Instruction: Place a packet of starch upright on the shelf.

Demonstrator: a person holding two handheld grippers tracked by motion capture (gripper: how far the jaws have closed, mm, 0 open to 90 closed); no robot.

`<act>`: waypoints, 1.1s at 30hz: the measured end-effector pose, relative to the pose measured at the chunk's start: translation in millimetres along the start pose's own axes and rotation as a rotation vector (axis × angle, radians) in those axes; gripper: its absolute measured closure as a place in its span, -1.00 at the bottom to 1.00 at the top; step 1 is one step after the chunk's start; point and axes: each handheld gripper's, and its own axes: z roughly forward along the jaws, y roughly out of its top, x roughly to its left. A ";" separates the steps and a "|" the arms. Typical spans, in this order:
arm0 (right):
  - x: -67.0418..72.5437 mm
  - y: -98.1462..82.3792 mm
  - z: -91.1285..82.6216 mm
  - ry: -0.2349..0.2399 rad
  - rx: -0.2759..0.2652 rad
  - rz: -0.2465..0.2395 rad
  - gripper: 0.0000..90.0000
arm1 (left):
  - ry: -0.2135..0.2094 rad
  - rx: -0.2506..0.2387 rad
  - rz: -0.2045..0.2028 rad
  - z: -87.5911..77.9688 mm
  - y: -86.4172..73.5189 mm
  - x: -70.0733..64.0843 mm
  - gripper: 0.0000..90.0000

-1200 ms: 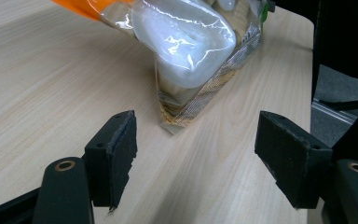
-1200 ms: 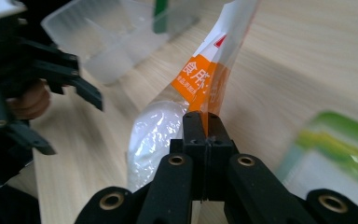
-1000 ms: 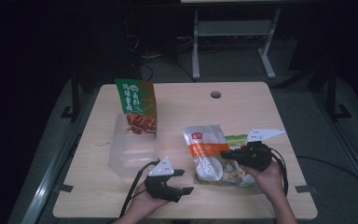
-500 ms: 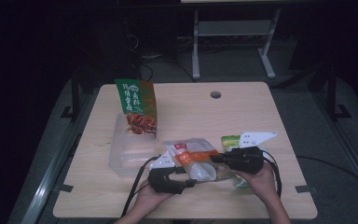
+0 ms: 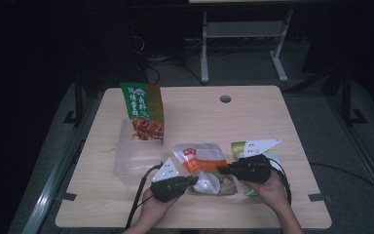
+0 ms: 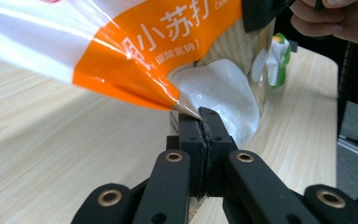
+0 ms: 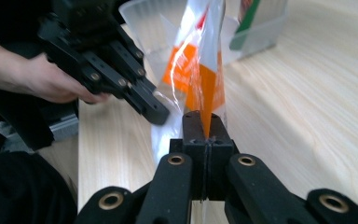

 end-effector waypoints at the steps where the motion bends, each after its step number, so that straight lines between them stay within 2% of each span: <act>1: -0.4 -0.7 0.8 -0.006 0.008 0.008 0.98 | 0.000 0.000 0.000 0.0 0.0 0.0 0.98; 3: -1.4 -1.7 2.2 -0.017 0.027 0.008 0.97 | 0.015 0.003 0.005 -0.2 -0.2 -0.3 0.99; 7: -1.9 -1.9 3.7 -0.029 0.037 0.014 0.95 | 0.020 0.003 0.005 0.1 -0.3 -0.7 1.00; 9: -2.5 -1.6 3.9 -0.027 0.029 0.032 0.90 | 0.022 0.004 0.014 -0.1 -0.2 -0.8 1.00; 15: -0.4 3.5 12.1 -0.001 0.032 0.034 0.75 | 0.024 0.006 0.051 0.1 1.0 -3.6 1.00; 18: 1.3 7.1 17.4 -0.011 0.042 0.039 0.86 | 0.027 0.010 0.065 0.8 0.3 -4.3 1.00; 21: 1.0 7.9 18.4 -0.022 0.051 0.037 0.95 | 0.013 0.009 0.053 0.3 0.3 -2.8 0.98; 23: 0.7 7.2 16.5 -0.025 0.046 0.047 0.98 | -0.010 0.006 0.034 -0.7 -0.4 0.0 0.88; 24: 0.2 6.0 13.7 -0.023 0.032 0.051 0.99 | -0.026 0.005 0.007 -1.2 -1.3 2.4 0.69; 26: 0.0 5.6 12.7 -0.023 0.030 0.048 0.99 | -0.030 0.002 0.001 -1.7 -1.5 2.3 0.64; 27: 0.8 5.7 10.3 -0.031 0.023 0.045 0.99 | -0.027 0.002 0.007 -2.5 -1.2 0.3 0.52; 30: 2.3 7.3 6.6 -0.038 0.016 0.042 0.99 | -0.008 0.009 0.027 -3.0 -1.0 -2.7 0.30; 33: 2.7 8.1 4.7 -0.042 0.008 0.040 0.99 | -0.003 0.024 0.043 -5.4 0.1 -5.5 0.26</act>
